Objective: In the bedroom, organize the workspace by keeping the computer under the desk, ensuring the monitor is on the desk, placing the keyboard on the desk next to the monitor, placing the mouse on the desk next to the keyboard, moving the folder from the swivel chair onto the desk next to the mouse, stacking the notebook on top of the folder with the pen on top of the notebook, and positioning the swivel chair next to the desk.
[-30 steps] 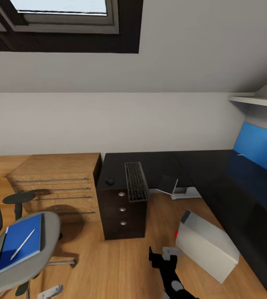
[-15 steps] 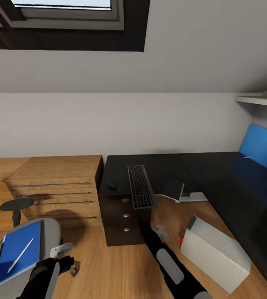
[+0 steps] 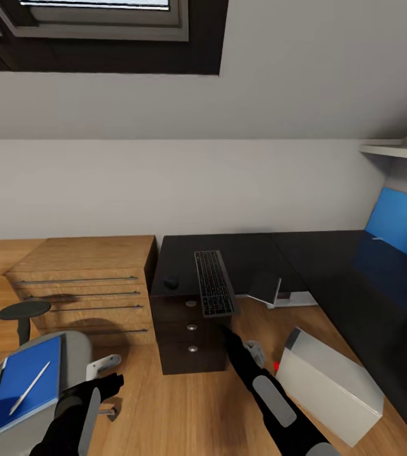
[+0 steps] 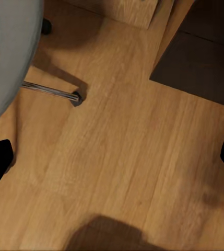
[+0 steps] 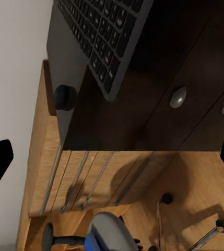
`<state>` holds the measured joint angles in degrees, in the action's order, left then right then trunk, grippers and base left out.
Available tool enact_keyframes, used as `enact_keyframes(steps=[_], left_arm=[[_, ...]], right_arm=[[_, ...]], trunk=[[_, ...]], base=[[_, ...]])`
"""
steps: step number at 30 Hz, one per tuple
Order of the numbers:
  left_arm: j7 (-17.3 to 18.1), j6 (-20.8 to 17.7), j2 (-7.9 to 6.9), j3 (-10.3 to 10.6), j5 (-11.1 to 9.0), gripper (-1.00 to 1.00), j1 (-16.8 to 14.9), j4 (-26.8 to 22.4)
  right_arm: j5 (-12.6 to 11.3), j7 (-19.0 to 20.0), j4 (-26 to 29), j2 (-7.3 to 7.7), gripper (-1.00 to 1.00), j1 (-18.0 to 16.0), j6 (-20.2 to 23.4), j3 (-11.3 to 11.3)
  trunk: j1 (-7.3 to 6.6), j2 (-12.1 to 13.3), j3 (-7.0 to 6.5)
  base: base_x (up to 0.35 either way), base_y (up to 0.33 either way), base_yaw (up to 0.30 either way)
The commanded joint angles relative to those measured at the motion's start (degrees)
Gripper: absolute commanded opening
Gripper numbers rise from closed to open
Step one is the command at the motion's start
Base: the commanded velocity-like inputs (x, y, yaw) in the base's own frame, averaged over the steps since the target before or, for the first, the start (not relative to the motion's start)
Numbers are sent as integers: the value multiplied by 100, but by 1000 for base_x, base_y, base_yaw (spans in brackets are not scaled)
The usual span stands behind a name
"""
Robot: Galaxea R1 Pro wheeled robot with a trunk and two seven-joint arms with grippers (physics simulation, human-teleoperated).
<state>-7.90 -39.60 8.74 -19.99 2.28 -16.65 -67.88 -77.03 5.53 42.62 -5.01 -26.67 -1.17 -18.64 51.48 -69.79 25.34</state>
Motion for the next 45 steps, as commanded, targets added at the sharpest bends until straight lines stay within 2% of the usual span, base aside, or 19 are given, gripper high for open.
enact_keyframes(steps=[1,2,6,11,14,16,20,27,32,38,45], left_arm=[[3,-22,5,-10,23,100,-5,-7],[1,-16,5,-11,28,100,-2,-6],[13,-2,8,-9,19,100,14,-33],[39,-10,25,56,7,100,159,-292],[217,-38,27,349,2,100,595,-1040],[327,-58,25,468,0,100,853,-1357],[408,-81,19,552,-6,100,1068,-1580],[442,-91,10,588,-8,100,1157,-1671],[446,-92,6,592,-8,100,1170,-1682],[447,-92,5,593,-8,100,1172,-1684],[447,-92,10,598,-2,100,1172,-1685]], right_arm=[[-65,24,-2,42,100,-4,-11,-9],[-75,31,3,112,100,-4,-9,-3],[-75,63,12,230,100,-4,-7,11],[-55,36,-37,239,100,-4,-12,10],[-45,37,-55,249,100,-4,-8,10],[-43,44,-51,252,100,-4,-7,9],[-41,58,-41,254,100,-4,-10,9],[-39,79,-14,261,100,-4,-40,13],[-40,165,272,277,100,-4,-54,0],[-35,201,522,371,100,-4,-67,-5],[-39,259,735,602,100,-4,-74,-14]], trunk=[[23,-46,25],[45,-86,43],[132,-246,114],[242,-447,204],[308,-567,258],[352,-647,294],[440,-808,366],[594,-1088,491],[704,-1289,581],[835,-1529,689],[989,-1810,814]], base=[[0,0,0],[0,0,0],[0,0,0],[0,0,0],[0,0,0],[0,0,0],[0,0,0],[0,0,0],[0,0,0],[0,0,0],[0,0,0]])
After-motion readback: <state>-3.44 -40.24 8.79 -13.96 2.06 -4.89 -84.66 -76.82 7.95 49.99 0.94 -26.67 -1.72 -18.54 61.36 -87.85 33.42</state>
